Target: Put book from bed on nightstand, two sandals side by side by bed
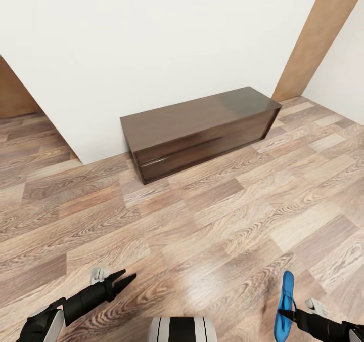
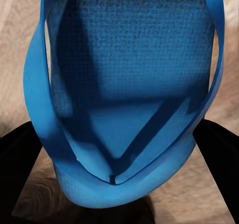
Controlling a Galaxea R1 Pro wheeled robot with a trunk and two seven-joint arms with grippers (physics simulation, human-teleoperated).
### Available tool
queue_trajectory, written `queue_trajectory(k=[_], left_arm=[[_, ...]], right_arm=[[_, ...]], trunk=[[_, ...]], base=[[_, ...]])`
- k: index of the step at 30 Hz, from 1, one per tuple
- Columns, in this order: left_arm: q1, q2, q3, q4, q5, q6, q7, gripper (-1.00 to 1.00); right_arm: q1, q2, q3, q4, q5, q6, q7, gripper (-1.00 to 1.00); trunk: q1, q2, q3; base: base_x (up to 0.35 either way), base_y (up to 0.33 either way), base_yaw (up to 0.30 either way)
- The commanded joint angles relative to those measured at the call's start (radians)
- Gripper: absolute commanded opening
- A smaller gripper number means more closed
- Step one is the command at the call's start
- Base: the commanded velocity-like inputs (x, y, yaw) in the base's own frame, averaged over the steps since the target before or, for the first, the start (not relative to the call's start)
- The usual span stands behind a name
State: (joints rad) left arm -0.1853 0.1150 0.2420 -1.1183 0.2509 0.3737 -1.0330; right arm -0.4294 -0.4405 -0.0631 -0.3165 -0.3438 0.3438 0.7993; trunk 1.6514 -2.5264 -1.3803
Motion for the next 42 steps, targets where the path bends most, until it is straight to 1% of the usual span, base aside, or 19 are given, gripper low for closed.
queue_trajectory(k=[1, 25, 32, 34, 35, 36, 37, 38, 42], left_arm=[[0.000, 0.000, 0.000, 0.000, 0.005, 0.010, -0.002, 1.00], [0.000, 0.000, 0.000, 0.000, 0.005, 0.010, -0.001, 1.00], [0.000, -0.005, 0.001, 0.013, 0.005, 0.009, 0.002, 1.00], [0.000, -0.006, 0.001, 0.031, 0.005, 0.008, 0.003, 1.00], [0.000, -0.005, 0.002, 0.045, 0.004, 0.005, 0.004, 1.00], [0.000, -0.004, 0.004, 0.062, 0.004, -0.006, 0.005, 1.00], [0.000, -0.002, 0.005, 0.066, 0.004, -0.012, 0.005, 1.00], [0.000, 0.000, 0.007, 0.075, 0.004, -0.028, 0.005, 1.00], [0.000, 0.008, 0.012, 0.125, 0.004, -0.082, 0.004, 1.00]], right_arm=[[0.000, 0.000, -0.004, 0.000, -0.003, 0.009, 0.003, -1.00], [0.000, 0.001, -0.004, 0.000, -0.003, 0.008, 0.003, -1.00], [0.000, 0.004, -0.004, 0.000, -0.003, 0.007, 0.002, -1.00], [0.000, 0.007, -0.004, 0.001, -0.002, -0.004, 0.001, -1.00], [0.000, 0.008, -0.004, 0.001, -0.002, -0.026, 0.001, -1.00], [0.000, 0.010, -0.003, 0.002, -0.002, -0.071, 0.000, -1.00], [0.000, 0.011, -0.003, 0.002, -0.002, -0.088, 0.000, -1.00], [0.000, 0.011, -0.002, 0.002, -0.002, -0.118, 0.000, -1.00], [0.000, 0.012, -0.002, 0.006, -0.001, -0.167, 0.002, -1.00]], trunk=[[-0.001, 0.000, 0.003], [-0.011, 0.006, 0.096], [-0.015, 0.007, 0.123], [-0.015, 0.008, 0.131], [-0.016, 0.008, 0.135], [-0.016, 0.008, 0.139], [-0.017, 0.008, 0.143], [-0.017, 0.009, 0.146], [-0.019, 0.010, 0.162]], base=[[0.000, 0.000, 0.000], [0.000, 0.000, 0.000], [0.000, 0.000, 0.000], [0.000, 0.000, 0.000], [0.000, 0.000, 0.000], [0.000, 0.000, 0.000], [0.000, 0.000, 0.000], [0.000, 0.000, 0.000], [0.000, 0.000, 0.000]])
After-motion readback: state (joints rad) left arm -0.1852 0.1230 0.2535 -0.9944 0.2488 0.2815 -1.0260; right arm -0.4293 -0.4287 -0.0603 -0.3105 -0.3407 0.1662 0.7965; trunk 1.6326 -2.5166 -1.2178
